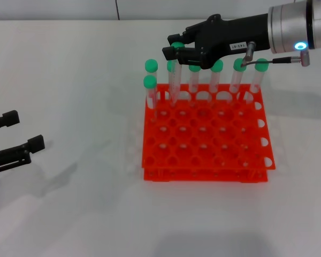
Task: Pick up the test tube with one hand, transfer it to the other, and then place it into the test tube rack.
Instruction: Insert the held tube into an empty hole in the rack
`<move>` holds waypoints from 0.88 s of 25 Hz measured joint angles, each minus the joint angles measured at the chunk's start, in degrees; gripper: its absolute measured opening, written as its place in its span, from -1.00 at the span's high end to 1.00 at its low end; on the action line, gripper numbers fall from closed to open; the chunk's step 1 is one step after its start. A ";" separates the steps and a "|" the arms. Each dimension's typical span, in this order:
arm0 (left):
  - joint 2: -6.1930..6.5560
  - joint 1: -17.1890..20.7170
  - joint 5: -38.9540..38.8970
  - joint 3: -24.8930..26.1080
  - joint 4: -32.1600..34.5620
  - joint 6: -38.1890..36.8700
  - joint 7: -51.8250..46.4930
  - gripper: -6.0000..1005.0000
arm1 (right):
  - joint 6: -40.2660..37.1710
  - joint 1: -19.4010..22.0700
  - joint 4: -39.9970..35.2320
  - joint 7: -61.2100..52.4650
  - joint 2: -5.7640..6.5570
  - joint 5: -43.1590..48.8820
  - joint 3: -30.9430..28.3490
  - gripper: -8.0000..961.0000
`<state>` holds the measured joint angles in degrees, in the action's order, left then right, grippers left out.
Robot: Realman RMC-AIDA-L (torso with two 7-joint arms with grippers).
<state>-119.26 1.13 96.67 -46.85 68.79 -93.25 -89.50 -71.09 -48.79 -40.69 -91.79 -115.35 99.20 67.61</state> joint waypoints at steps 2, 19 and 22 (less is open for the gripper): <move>0.00 -0.13 0.13 0.00 -0.03 0.00 0.01 -0.76 | 0.06 0.01 0.04 0.05 -0.05 0.05 0.04 0.37; 0.00 -0.33 0.19 0.00 -0.06 0.00 0.03 -0.76 | 0.16 0.01 0.49 0.04 -0.04 0.03 0.86 0.35; 0.00 -0.34 0.19 0.00 -0.06 0.00 0.20 -0.76 | 0.17 0.02 0.51 0.05 -0.04 0.03 0.87 0.35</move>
<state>-119.26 0.79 96.86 -46.85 68.73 -93.25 -89.30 -70.92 -48.77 -40.19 -91.74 -115.39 99.24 68.47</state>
